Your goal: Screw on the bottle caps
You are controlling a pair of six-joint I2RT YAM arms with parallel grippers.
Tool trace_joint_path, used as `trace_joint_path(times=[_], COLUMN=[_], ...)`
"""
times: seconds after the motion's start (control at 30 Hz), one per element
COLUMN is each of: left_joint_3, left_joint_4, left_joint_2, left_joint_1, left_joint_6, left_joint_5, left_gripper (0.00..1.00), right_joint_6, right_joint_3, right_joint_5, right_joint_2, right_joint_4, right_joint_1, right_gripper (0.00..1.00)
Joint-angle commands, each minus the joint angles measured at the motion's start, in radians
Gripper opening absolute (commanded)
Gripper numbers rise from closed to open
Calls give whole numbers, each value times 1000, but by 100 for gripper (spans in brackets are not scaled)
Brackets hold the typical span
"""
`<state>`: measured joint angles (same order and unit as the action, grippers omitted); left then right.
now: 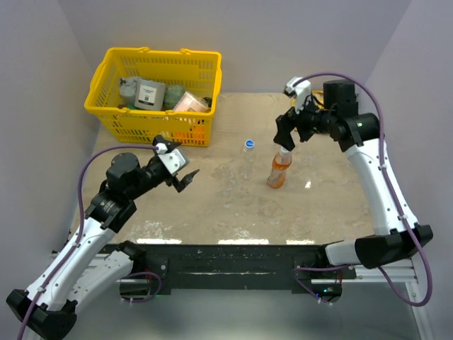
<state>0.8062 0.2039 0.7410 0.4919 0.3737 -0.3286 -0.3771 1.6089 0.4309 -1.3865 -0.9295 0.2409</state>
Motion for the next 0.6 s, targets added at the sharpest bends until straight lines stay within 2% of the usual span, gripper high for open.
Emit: trace_joint_path(times=[0.0,0.07,0.23,0.37,0.57], left_joint_3=[54,68,74,70,96], left_joint_4=[-46,-75,-155,-189,-238], left_joint_2=[17,29,63,84,123], left_joint_1=[-13,-21,-58,-81,-95], left_joint_6=[-54,-71,-131,-166,-199], left_joint_5=[31,81,201,183,172], left_gripper=[100,99,100,100,99], right_joint_6=[142,275,369,402,385], right_joint_3=[150,170,310,333,227], right_joint_5=[-24,-188,-452,-495,-437], right_joint_2=[72,80,18,23,95], right_joint_4=[-14,12,-74,-108,-22], right_joint_1=[-2,-3,-2,-2,-2], right_gripper=[99,99,99,99,99])
